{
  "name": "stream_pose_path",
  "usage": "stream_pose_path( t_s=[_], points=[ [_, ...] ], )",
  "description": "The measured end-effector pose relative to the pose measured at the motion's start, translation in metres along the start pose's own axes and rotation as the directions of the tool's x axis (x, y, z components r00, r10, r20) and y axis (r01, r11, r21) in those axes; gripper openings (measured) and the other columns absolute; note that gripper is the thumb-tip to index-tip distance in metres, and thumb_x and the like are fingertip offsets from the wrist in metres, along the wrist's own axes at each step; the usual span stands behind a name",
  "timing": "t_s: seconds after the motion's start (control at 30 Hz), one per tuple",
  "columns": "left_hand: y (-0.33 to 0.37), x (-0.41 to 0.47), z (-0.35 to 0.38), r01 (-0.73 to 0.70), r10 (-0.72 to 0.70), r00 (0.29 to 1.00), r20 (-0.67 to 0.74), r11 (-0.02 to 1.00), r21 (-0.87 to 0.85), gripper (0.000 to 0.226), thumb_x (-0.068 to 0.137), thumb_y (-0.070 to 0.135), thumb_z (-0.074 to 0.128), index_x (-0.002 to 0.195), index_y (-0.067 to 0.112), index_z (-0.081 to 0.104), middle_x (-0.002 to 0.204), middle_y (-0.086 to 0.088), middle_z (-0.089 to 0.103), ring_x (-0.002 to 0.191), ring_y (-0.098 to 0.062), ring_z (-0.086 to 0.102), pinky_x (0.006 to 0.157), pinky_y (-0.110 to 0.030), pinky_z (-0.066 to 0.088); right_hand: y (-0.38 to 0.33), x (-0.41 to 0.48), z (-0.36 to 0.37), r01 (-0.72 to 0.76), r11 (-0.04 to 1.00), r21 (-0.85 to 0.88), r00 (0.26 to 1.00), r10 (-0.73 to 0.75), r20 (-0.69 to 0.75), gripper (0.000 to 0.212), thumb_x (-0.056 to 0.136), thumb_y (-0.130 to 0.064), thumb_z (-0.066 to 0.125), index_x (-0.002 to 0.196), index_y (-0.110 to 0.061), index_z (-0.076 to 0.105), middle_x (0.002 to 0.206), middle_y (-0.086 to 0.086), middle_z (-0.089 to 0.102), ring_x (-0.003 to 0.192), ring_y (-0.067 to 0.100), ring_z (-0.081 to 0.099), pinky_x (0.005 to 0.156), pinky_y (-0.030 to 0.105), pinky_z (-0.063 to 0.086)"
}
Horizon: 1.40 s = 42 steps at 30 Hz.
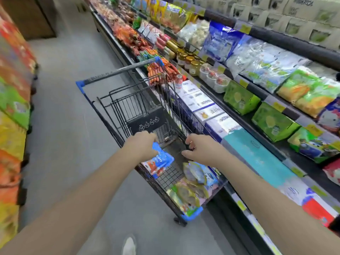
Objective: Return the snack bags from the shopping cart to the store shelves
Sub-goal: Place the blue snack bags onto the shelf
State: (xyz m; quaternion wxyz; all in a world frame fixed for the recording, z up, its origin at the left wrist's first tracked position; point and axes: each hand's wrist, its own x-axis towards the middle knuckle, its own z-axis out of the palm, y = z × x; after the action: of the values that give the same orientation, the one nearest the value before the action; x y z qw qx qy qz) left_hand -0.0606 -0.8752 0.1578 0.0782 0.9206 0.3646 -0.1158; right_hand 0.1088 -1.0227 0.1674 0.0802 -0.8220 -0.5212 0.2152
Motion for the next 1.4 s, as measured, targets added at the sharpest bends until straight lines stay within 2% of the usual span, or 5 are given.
stream_pose_path(
  t_s=[0.23,0.5,0.9,1.03,1.4],
  points=[
    [-0.100,0.045,0.007,-0.120,0.121,0.992,0.024,0.992,-0.034,0.049,0.089,0.041,0.058,0.135,0.026,0.048,0.119,-0.001,0.054,0.110,-0.021,0.056,0.084,-0.035,0.048,-0.070,0.069,0.034,-0.129,0.991,0.039,0.991,0.128,0.034,0.042,0.095,-0.046,0.061,0.128,-0.022,0.055,0.116,-0.004,0.065,0.103,0.019,0.062,0.088,0.038,0.055],
    [-0.165,0.098,0.011,-0.212,0.217,0.972,0.088,0.975,-0.069,0.045,0.088,0.043,0.058,0.129,0.027,0.053,0.119,0.002,0.055,0.109,-0.020,0.056,0.090,-0.038,0.050,-0.089,0.108,0.065,-0.307,0.949,0.077,0.949,0.299,0.096,0.042,0.093,-0.048,0.062,0.126,-0.022,0.057,0.107,-0.007,0.066,0.098,0.016,0.063,0.087,0.040,0.057],
    [-0.184,0.201,0.024,-0.224,0.219,0.952,0.212,0.975,0.000,0.040,0.092,0.044,0.055,0.129,0.028,0.053,0.125,0.001,0.052,0.121,-0.021,0.053,0.089,-0.036,0.046,-0.049,0.216,0.121,-0.447,0.874,0.188,0.882,0.397,0.252,0.039,0.088,-0.050,0.064,0.117,-0.024,0.057,0.106,-0.006,0.066,0.097,0.016,0.064,0.086,0.039,0.057],
    [-0.179,0.238,0.035,-0.202,0.183,0.951,0.250,0.978,0.049,0.035,0.091,0.038,0.053,0.124,0.027,0.055,0.122,0.000,0.054,0.117,-0.022,0.055,0.081,-0.034,0.043,-0.027,0.237,0.137,-0.495,0.854,0.164,0.845,0.429,0.319,0.034,0.089,-0.053,0.061,0.109,-0.026,0.052,0.109,-0.002,0.066,0.095,0.019,0.064,0.076,0.035,0.053],
    [-0.162,0.314,0.082,-0.390,0.278,0.819,0.501,0.911,0.132,0.041,0.091,0.035,0.054,0.129,0.020,0.052,0.125,-0.004,0.054,0.114,-0.025,0.057,0.091,-0.039,0.049,-0.006,0.261,0.163,-0.661,0.724,0.200,0.735,0.570,0.366,0.037,0.094,-0.042,0.056,0.122,-0.019,0.055,0.119,0.002,0.065,0.110,0.023,0.061,0.076,0.032,0.047]
  ],
)
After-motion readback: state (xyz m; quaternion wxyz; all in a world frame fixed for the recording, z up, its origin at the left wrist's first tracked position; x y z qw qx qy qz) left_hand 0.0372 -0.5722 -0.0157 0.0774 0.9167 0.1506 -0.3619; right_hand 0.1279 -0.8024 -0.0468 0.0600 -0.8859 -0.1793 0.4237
